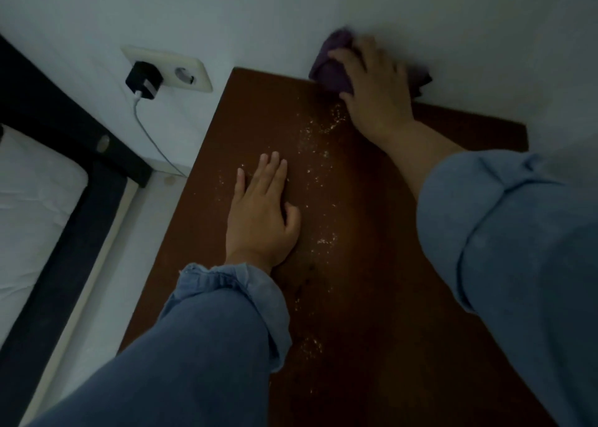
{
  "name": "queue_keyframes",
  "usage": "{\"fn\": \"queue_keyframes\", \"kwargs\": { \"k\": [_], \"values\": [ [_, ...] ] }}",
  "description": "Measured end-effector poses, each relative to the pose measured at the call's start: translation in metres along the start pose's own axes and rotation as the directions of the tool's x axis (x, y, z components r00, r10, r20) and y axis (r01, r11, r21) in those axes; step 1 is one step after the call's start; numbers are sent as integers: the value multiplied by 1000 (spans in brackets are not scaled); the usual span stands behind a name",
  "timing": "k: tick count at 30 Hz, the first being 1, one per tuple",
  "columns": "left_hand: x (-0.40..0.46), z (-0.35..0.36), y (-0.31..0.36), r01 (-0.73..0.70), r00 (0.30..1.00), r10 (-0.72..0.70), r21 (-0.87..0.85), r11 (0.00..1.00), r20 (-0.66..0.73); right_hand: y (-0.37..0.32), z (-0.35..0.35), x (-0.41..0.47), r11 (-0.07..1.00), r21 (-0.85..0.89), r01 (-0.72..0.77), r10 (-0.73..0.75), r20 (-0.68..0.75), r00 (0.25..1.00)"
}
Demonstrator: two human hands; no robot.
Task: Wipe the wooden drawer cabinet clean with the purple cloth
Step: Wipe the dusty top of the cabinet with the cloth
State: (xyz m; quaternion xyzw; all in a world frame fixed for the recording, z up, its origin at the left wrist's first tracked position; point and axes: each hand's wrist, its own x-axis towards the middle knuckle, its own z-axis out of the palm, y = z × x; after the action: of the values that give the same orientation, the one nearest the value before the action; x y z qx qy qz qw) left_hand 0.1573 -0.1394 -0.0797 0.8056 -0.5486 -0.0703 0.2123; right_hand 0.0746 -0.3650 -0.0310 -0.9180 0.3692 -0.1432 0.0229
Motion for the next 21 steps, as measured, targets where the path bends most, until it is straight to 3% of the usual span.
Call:
{"fn": "queue_keyframes", "kwargs": {
  "k": [2, 6, 8, 10, 15, 21],
  "values": [
    [1, 0, 0, 8, 1000, -8, 4, 1000, 4, 0, 13, -3, 995, -79, 68, -64, 61, 996],
    [1, -1, 1, 18, 1000, -18, 2, 1000, 22, 6, 19, 5, 997, -62, 53, -52, 13, 999],
    [2, -2, 2, 21, 1000, -21, -5, 1000, 20, 9, 23, 17, 996, -69, 57, -50, 96, 994],
    [3, -2, 2, 20, 1000, -20, -6, 1000, 17, 10, 30, 21, 997, -25, 74, -70, 146, 987],
    [3, -1, 0, 18, 1000, -18, -1, 1000, 16, 8, 39, 12, 972, 222, -71, 58, 63, 996],
    [3, 2, -3, 11, 1000, -11, 9, 1000, 18, -24, 35, -53, 970, 229, -85, 66, 89, 994]
  ]
}}
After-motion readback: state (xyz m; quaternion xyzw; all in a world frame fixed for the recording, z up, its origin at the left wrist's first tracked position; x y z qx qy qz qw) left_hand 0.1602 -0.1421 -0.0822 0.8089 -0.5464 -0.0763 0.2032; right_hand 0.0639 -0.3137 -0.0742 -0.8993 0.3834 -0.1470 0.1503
